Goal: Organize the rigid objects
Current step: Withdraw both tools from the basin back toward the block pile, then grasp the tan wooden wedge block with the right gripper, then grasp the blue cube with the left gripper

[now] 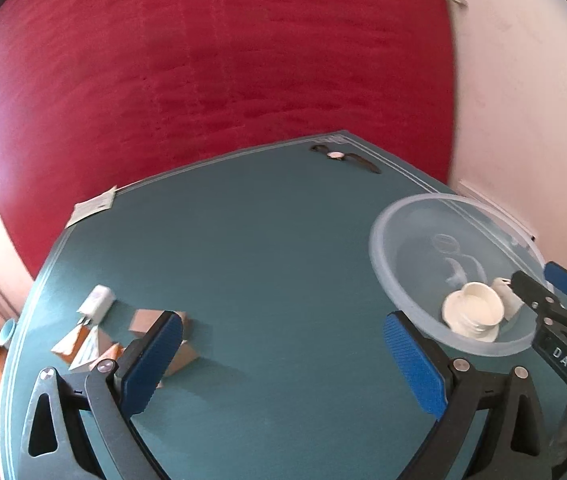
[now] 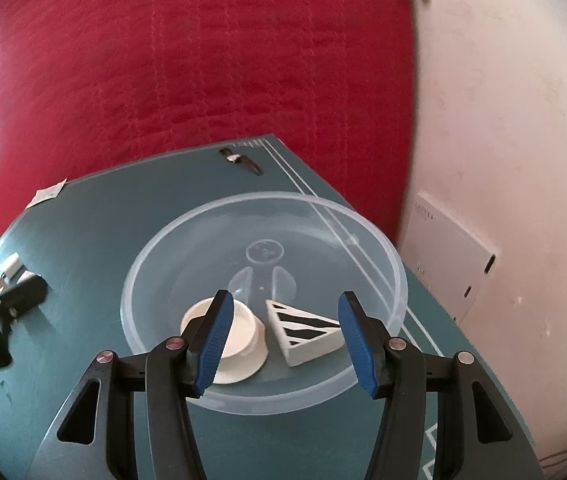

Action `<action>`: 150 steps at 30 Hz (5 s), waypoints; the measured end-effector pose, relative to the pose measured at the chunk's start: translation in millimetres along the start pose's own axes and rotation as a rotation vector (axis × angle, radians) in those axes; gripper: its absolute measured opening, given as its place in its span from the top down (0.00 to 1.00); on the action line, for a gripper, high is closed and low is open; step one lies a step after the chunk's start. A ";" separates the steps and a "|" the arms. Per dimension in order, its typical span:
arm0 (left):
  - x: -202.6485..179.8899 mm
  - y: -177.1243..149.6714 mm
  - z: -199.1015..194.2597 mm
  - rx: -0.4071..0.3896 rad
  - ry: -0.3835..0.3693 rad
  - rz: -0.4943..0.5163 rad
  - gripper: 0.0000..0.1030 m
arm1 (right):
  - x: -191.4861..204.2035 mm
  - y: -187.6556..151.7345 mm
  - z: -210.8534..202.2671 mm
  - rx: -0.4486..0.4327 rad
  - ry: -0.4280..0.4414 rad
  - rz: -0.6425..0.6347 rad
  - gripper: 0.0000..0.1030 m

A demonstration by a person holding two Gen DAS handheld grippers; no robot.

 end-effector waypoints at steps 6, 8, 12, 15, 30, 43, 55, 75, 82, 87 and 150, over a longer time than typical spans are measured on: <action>36.3 -12.0 -3.3 0.017 0.045 -0.062 0.01 | 25.7 -1.4 -14.7 -0.059 -0.001 -0.094 0.46; 46.4 -16.1 -3.5 0.023 0.059 -0.081 0.01 | 38.0 -3.7 -18.5 -0.062 0.018 -0.121 0.45; 68.7 -24.6 -5.1 0.037 0.090 -0.112 0.01 | 58.7 -6.7 -26.4 -0.059 0.068 -0.149 0.40; 86.3 -31.9 -7.0 0.054 0.111 -0.131 0.01 | 73.0 -6.9 -27.0 -0.035 0.117 -0.147 0.40; 190.0 -87.1 -19.4 0.138 0.260 -0.260 0.01 | 160.4 -27.3 -23.8 0.111 0.346 -0.194 0.40; 209.6 -105.9 -11.8 0.167 0.262 -0.262 0.01 | 250.7 -47.4 2.7 0.245 0.476 -0.268 0.39; 221.0 -117.0 -12.5 0.180 0.252 -0.272 0.01 | 288.5 -63.3 32.0 0.296 0.487 -0.325 0.40; 212.3 -121.0 -8.0 0.200 0.244 -0.249 0.01 | 293.5 -73.7 38.3 0.332 0.538 -0.352 0.58; 213.0 -122.8 -7.5 0.207 0.245 -0.250 0.01 | 298.9 -82.3 26.2 0.335 0.570 -0.381 0.58; 209.5 -120.8 -7.9 0.200 0.242 -0.238 0.01 | 295.7 -83.7 21.5 0.330 0.569 -0.376 0.58; 204.4 -126.6 21.2 0.248 0.159 -0.335 0.69 | 243.1 -80.1 2.5 0.294 0.564 -0.316 0.58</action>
Point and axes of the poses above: each gripper's, at about its wrist camera, not at the fingertips, and z roughly the way its jaws point, x to its left, y to its top, the point moved 8 cm from there along z, roughly the way its jaws point, and after that the axes turned 6 degrees about z, right-handed, at the moved point
